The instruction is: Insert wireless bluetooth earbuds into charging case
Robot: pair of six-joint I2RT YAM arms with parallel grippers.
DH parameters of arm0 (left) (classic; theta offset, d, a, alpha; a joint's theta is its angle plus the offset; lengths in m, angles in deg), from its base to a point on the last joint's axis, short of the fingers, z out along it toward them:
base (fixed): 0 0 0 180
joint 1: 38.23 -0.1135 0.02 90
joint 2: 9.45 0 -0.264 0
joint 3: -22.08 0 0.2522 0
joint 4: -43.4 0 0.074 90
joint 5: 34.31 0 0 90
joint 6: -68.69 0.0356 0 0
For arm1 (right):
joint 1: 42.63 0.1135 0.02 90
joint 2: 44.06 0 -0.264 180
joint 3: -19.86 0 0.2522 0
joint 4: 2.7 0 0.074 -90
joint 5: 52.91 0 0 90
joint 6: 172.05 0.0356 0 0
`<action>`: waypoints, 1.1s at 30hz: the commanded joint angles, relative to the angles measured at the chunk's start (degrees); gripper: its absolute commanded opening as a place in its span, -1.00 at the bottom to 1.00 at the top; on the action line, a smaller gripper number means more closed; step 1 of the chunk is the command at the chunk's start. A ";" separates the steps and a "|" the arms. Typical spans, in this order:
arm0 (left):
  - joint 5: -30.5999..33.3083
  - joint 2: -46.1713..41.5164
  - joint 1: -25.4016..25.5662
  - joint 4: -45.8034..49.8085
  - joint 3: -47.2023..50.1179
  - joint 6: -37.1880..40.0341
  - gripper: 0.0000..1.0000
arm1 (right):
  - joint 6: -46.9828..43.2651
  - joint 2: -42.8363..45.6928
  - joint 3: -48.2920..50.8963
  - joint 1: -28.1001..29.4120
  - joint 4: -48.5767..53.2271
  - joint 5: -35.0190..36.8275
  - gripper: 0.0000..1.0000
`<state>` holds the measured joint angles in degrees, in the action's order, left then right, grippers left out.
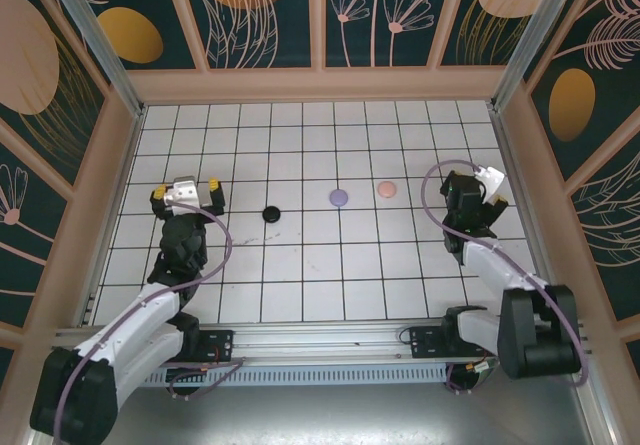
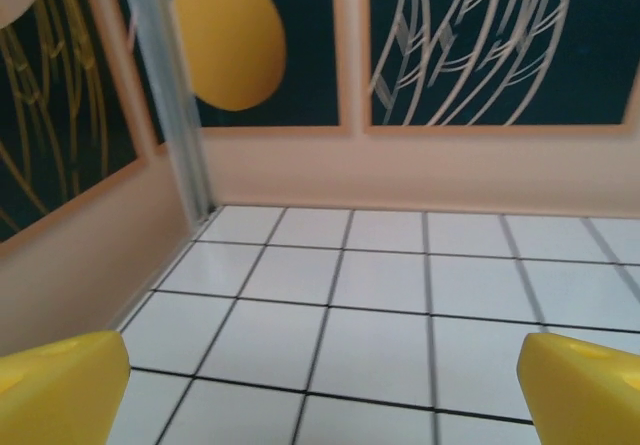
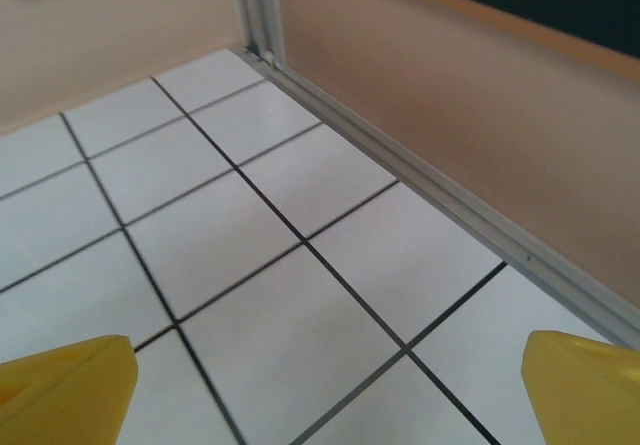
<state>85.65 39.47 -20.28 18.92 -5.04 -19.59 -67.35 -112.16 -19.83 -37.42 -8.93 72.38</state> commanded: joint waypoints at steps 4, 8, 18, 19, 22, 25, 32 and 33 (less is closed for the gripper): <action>-4.14 9.60 -3.97 -20.40 6.75 2.14 0.98 | -4.42 -9.63 3.92 -0.55 -24.15 -1.00 0.98; -7.32 20.04 -6.20 -34.55 8.55 1.03 0.97 | -8.43 -14.06 7.02 -0.42 -35.45 -4.03 0.97; -22.09 33.54 -13.78 -43.77 6.97 -1.77 0.97 | -13.56 -16.25 14.23 -1.83 -52.08 -18.17 0.98; -23.00 35.02 -14.15 -45.20 6.95 -1.75 0.97 | -13.76 -16.35 14.91 -2.04 -53.38 -19.07 0.98; -23.44 37.99 -14.87 -43.79 4.82 -2.60 0.98 | -14.25 -16.79 16.40 -2.49 -56.34 -22.47 0.98; -27.06 38.00 -16.68 -37.52 1.45 -3.52 0.98 | -14.95 -21.41 17.32 -2.70 -63.40 -23.20 0.96; -26.97 38.79 -18.57 -33.74 -1.05 -6.17 0.98 | -12.13 -20.25 13.52 -6.70 -53.50 -30.29 0.98; -26.93 38.79 -18.57 -33.73 -1.05 -6.11 0.98 | -12.19 -20.00 13.41 -6.37 -52.80 -29.50 0.98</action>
<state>59.97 77.62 -38.37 -16.29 -5.35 -23.98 -80.23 -132.35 -5.71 -44.02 -61.37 45.45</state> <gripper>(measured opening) 0.987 0.990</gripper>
